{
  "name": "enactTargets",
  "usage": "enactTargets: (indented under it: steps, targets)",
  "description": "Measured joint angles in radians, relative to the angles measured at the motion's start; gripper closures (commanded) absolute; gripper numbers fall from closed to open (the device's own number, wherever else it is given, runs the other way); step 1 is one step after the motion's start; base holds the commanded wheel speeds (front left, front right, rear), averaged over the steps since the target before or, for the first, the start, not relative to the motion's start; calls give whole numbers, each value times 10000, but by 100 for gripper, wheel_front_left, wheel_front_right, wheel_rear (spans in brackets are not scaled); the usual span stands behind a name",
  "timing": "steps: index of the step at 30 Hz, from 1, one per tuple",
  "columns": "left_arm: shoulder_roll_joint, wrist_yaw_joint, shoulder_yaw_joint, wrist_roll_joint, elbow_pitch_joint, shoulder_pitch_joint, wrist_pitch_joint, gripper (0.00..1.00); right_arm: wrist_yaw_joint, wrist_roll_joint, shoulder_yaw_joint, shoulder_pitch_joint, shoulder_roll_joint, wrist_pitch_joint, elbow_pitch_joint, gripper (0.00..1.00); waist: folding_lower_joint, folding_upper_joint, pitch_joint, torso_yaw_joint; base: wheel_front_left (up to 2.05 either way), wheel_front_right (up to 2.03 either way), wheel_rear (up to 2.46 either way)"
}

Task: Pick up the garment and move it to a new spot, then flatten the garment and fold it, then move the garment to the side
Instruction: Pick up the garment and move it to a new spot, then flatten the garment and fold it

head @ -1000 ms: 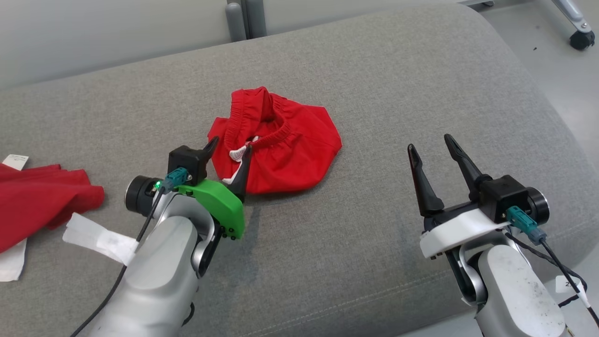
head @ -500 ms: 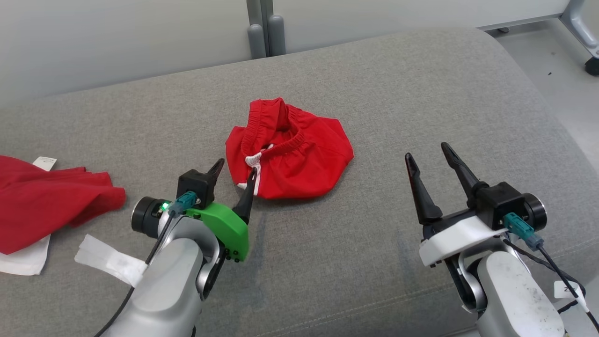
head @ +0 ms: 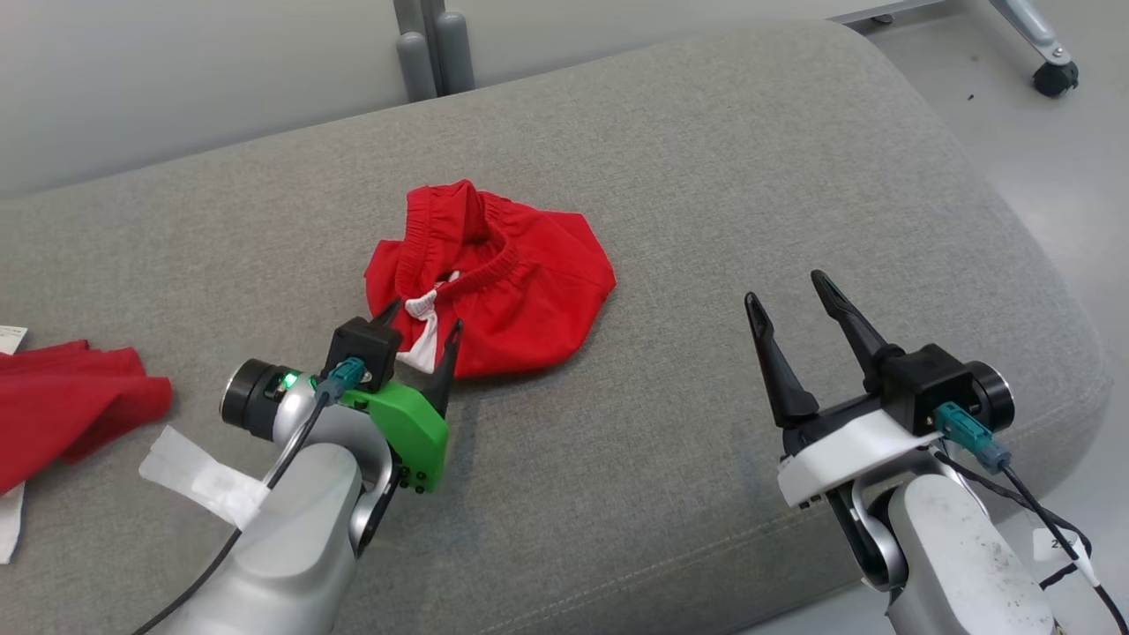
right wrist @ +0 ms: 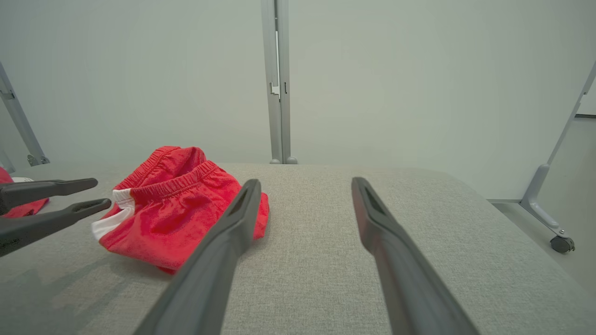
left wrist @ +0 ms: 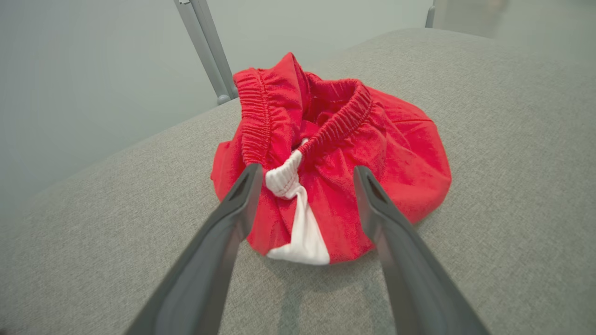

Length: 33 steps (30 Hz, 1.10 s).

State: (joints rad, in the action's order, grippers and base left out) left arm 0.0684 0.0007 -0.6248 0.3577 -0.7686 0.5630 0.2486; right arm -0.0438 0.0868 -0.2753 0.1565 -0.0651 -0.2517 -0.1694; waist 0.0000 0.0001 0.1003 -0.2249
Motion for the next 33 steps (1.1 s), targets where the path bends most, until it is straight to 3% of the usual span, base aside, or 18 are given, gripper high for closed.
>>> enactTargets:
  steps: [18, 20, 21, 23, 26, 27, 28, 29, 30, 31, 32, 33]
  targets:
    - [211, 10, -12, -119, -1110, 885, -725, 0, 25, 21, 150, 198, 40, 0, 69, 0, 0, 0, 711, -771, 0, 0, 0]
    - [211, 8, -19, -119, -1279, 974, -884, 30, 25, 23, 151, 199, 46, 0, 69, 0, 0, 0, 743, -774, 0, 0, 0]
    - [199, 6, -12, -102, -1383, 997, -1039, 38, 27, 25, 153, 199, 48, 0, 69, 0, 0, 0, 757, -760, 0, 0, 0]
    - [180, -25, -92, -94, -1499, 1008, -1164, 36, 38, 42, 209, 199, 61, 0, 69, 0, 0, 0, 761, -726, 0, 0, 0]
    - [159, -199, -343, -186, -1601, 1041, -1350, 15, 121, 52, 303, 198, 58, 0, 71, 0, 0, 0, 740, -622, 0, 0, 0]
    - [159, -255, -426, -232, -1616, 1053, -1377, 15, 121, 52, 309, 198, 58, 0, 71, 0, 0, 0, 731, -582, 0, 0, 0]
    - [161, -307, -516, -293, -1636, 1088, -1465, 24, 119, 52, 309, 198, 61, 0, 71, 0, 0, 0, 721, -538, 0, 0, 0]
    - [163, -372, -591, -334, -1659, 1149, -1544, 42, 119, 50, 309, 198, 61, 0, 73, 0, 0, 0, 710, -496, 0, 0, 0]
    - [165, -422, -644, -393, -1682, 1216, -1615, 53, 119, 50, 309, 198, 61, 0, 73, 0, 0, 0, 700, -452, 0, 0, 0]
    - [167, -493, -698, -439, -1718, 1274, -1687, 73, 119, 50, 309, 198, 61, 0, 71, 0, 0, 0, 687, -411, 0, 0, 0]
    - [167, -548, -736, -474, -1760, 1307, -1758, 100, 119, 50, 305, 198, 61, 0, 71, 0, 0, 0, 673, -370, 0, 0, 0]
    - [165, -579, -755, -476, -1804, 1311, -1787, 100, 117, 50, 291, 198, 61, 0, 69, 0, 0, 0, 654, -331, 0, 0, 0]
